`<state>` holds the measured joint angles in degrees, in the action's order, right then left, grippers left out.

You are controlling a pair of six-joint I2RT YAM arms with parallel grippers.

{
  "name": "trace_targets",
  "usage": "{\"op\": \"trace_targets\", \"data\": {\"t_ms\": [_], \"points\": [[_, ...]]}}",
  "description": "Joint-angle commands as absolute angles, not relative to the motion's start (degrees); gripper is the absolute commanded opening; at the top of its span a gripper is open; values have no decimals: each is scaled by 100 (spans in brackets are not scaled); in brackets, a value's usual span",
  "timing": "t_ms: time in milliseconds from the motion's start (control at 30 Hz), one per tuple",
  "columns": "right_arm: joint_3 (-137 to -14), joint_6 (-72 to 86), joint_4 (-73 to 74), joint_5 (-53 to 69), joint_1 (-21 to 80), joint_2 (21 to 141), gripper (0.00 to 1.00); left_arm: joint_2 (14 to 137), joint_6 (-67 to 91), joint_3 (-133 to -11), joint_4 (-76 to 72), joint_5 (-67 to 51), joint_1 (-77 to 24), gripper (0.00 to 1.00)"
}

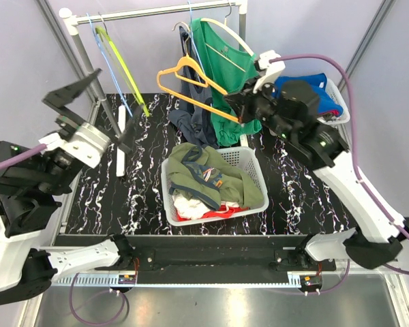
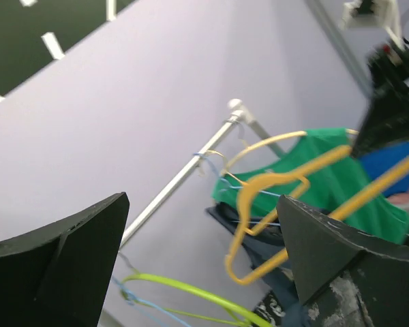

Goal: Remove the tank top from the hanger
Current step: Place the hanger at the clothesline.

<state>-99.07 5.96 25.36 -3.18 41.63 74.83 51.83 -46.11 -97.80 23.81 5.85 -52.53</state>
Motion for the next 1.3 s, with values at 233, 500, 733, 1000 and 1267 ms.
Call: {"op": "trace_targets", "data": {"t_ms": [233, 500, 733, 1000, 1267], "points": [[-11494, 519, 1845, -702, 4763, 8586, 0, 5159, -5071, -9888, 2004, 1775, -5168, 99], [-12927, 90, 2223, -2115, 5465, 9834, 0, 6038, -3630, -11514, 3058, 2839, -5168, 99], [-13807, -615, 2189, -2803, 5739, 10696, 0, 5731, -2953, -10925, 3190, 2848, -5150, 99], [-13782, -809, 1899, -2874, 5739, 10907, 0, 6160, -3436, -11153, 3059, 3435, -5081, 99], [-13597, -826, 1731, -2874, 5748, 10784, 0, 6722, -1893, -11039, 3145, 466, -2403, 99]]}}
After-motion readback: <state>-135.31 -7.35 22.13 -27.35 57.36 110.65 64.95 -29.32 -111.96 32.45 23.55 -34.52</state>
